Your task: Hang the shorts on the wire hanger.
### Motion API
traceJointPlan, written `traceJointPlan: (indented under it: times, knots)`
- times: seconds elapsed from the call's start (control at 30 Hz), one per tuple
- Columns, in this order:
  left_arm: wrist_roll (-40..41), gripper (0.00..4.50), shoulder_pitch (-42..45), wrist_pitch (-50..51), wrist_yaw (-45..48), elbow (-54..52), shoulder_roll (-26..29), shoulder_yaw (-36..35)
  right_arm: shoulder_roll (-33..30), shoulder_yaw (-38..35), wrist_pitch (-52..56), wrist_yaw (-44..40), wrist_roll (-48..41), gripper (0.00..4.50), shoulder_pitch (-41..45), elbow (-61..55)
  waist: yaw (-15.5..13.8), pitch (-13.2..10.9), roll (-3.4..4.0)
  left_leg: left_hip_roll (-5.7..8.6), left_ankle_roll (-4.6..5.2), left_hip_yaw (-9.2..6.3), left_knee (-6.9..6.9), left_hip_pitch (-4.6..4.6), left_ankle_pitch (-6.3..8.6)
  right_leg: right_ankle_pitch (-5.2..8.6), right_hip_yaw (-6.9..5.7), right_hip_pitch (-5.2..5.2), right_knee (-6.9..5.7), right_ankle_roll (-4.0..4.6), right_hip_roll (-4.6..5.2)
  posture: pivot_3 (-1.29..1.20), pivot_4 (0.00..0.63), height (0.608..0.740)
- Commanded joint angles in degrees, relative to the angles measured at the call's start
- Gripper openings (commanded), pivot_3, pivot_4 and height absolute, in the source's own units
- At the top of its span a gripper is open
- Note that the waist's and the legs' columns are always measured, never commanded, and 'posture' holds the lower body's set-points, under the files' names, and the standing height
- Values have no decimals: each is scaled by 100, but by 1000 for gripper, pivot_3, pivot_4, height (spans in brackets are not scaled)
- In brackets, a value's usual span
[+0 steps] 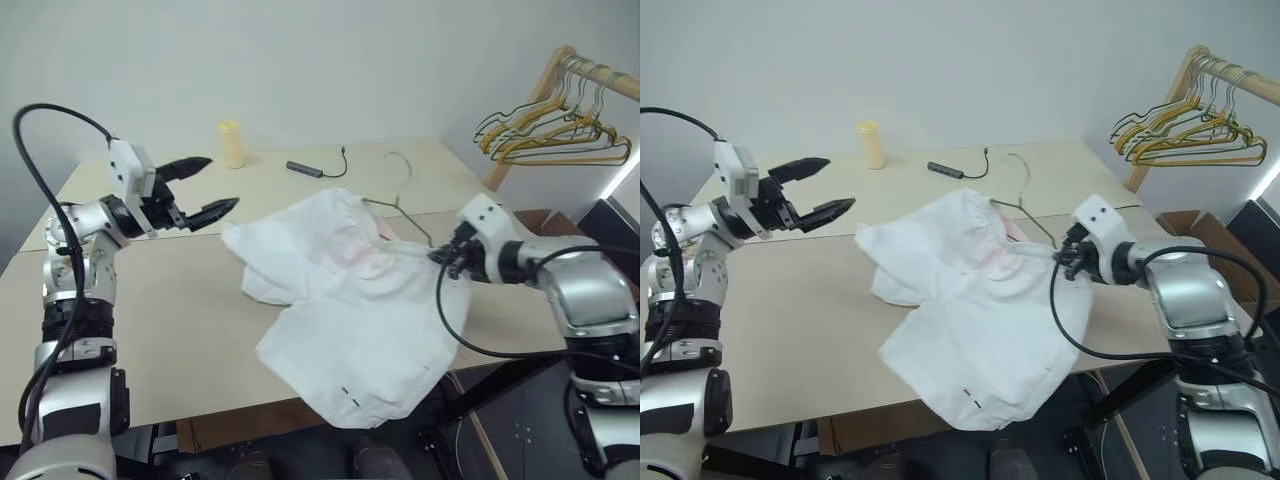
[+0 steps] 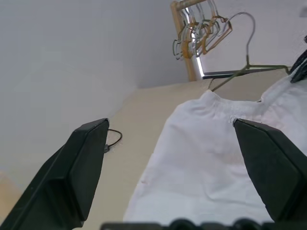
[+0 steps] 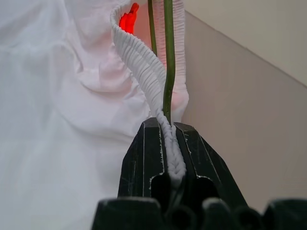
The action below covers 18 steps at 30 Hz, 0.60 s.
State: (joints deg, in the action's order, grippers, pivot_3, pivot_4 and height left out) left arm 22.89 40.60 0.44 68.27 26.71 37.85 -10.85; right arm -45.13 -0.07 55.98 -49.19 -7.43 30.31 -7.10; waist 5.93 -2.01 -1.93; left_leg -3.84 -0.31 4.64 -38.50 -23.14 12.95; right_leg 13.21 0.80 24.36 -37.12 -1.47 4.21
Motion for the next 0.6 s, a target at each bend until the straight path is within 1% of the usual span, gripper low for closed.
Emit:
traceJointPlan:
  times: [0.03,0.13,0.23,0.33,0.4,0.47,0.6]
  knots:
    - [321,4500,51,197,261,-467,-102,46,-267,-800,853,502,-49,107,-111,-145,4,0,0,0,0,0,-4,-1,0,0,0,-1,0,0,0,-178,0,740]
    - [571,4500,9,385,567,-688,-146,32,-377,-1281,1466,1034,63,107,-137,125,69,0,0,1,4,1,-12,-4,2,0,1,-2,1,-2,3,-198,0,740]
    - [700,4500,-20,506,767,-800,-133,41,-453,-1585,1853,1486,145,107,-63,326,166,0,0,2,5,0,-12,-2,3,0,2,-5,2,-2,4,-211,0,740]
    - [670,4500,-18,523,762,-839,-159,79,-545,-1621,2198,2025,371,107,40,453,293,1,2,2,6,-2,-12,2,3,0,4,-9,1,-3,3,-218,0,740]
    - [618,4500,-7,496,744,-818,-165,113,-420,-1863,2516,2368,443,107,273,557,384,1,3,2,6,-3,-13,5,3,1,5,-12,1,-5,3,-222,0,740]
    - [590,4500,-8,515,789,-826,-128,154,-207,-2189,2773,2920,651,107,640,743,506,2,5,8,7,-3,-13,5,4,-1,13,-12,1,-8,5,-222,0,740]
    - [636,4500,-50,596,848,-948,-61,178,102,-2676,2605,3918,1044,107,1191,1053,638,2,6,12,11,-10,-13,6,6,-2,19,-14,2,-16,5,-218,0,740]
